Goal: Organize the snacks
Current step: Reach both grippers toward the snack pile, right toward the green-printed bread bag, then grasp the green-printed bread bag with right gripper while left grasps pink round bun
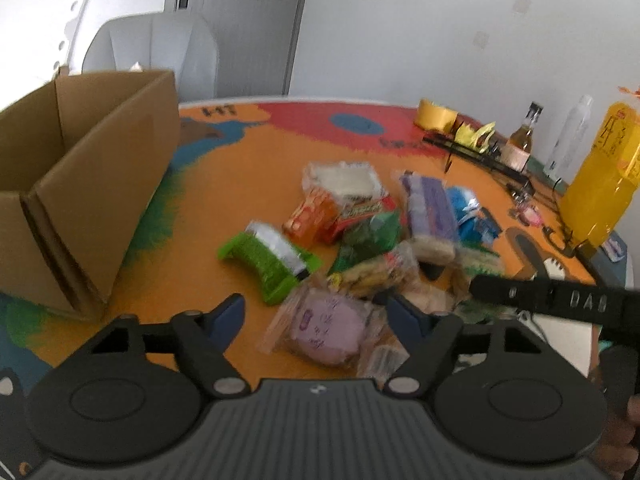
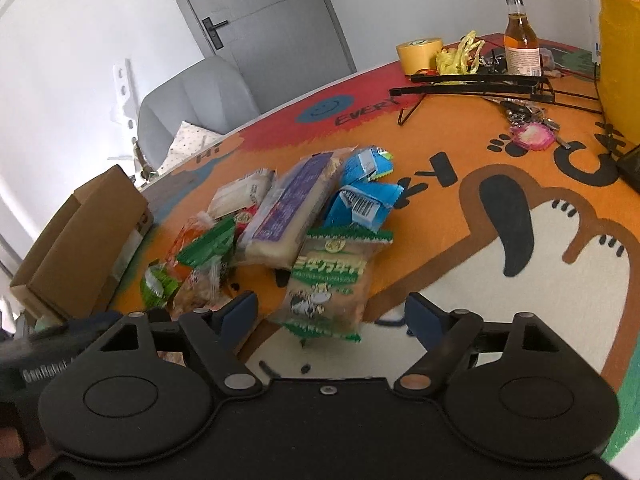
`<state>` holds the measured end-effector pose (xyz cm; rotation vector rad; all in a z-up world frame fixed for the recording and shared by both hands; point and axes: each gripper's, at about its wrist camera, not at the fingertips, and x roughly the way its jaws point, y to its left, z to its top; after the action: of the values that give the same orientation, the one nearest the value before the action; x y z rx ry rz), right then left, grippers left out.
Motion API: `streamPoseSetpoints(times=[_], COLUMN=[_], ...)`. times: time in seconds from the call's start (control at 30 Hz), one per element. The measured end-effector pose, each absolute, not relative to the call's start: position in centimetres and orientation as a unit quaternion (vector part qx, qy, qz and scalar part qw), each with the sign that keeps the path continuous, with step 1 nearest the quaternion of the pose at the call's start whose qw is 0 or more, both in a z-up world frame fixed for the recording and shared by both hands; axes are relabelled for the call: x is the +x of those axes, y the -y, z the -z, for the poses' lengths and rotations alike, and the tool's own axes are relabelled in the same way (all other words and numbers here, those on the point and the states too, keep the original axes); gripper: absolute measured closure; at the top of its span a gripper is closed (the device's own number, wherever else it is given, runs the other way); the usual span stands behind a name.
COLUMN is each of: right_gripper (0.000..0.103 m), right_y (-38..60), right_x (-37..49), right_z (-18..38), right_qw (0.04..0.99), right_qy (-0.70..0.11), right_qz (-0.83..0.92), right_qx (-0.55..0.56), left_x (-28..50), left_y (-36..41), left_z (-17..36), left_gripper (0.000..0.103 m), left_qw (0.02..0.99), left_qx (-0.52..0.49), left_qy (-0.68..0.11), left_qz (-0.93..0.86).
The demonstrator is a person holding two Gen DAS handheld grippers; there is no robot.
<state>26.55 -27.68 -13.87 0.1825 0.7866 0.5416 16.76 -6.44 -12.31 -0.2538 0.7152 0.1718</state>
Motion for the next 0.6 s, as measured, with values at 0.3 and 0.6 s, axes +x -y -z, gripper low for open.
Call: streamPoseSetpoints(times=[0.3,0.6], right_gripper=[0.051,0.059], right_y=[25.0,26.7], right_x=[25.9,25.1], right_z=[14.0,13.4], right_qw=[0.909,0.905], right_qy=[-0.357,-0.349], right_qz=[-0.215,-0.238], right_qx=[0.018,0.052], left_x=[16.8,16.4], left_y=[6.4,6.3], left_z=[12.8,11.7], left_gripper=[0.06,0.067], left_qw=[0.923,0.928], left_qx=[-0.119,-0.13], left_qy=[-0.358,-0.344], left_qz=[-0.073,-0.063])
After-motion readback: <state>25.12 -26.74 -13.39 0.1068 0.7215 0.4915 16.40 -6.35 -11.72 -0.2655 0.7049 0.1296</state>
